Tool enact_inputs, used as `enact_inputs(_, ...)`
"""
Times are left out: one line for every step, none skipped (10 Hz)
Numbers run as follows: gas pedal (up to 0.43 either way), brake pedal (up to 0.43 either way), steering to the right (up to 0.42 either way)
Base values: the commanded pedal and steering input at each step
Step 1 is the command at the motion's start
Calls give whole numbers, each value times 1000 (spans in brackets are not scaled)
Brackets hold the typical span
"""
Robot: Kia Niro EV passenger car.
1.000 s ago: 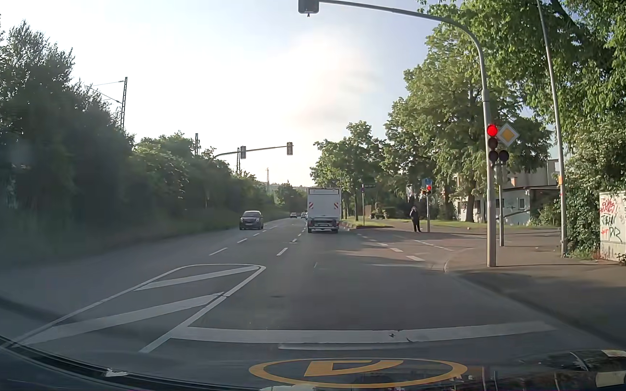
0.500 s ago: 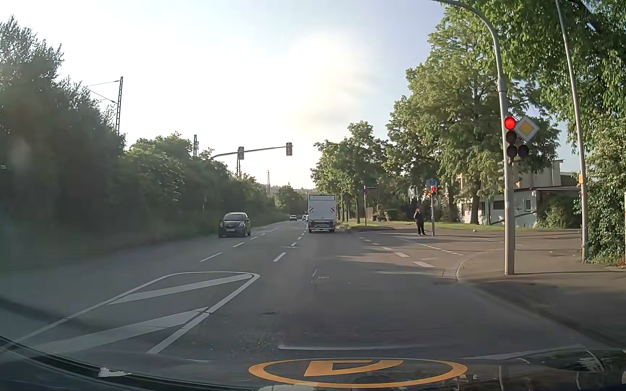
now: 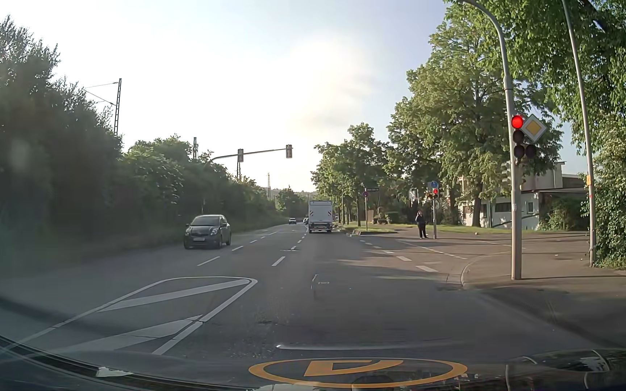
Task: Follow the waypoints while adhering to traffic rules and regulations
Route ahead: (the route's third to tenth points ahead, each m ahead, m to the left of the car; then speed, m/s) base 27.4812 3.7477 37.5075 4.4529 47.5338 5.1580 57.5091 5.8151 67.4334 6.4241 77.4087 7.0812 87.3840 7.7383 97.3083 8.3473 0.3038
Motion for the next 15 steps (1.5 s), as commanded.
enact_inputs(0,201,-12)
enact_inputs(0,207,-12)
enact_inputs(0,220,-12)
enact_inputs(0,220,-12)
enact_inputs(0,220,-12)
enact_inputs(0,226,-12)
enact_inputs(0,238,-12)
enact_inputs(0,244,-12)
enact_inputs(0,250,-12)
enact_inputs(0,250,-12)
enact_inputs(0,256,-12)
enact_inputs(0,256,-12)
enact_inputs(0,256,-12)
enact_inputs(0,262,-12)
enact_inputs(0,256,-12)
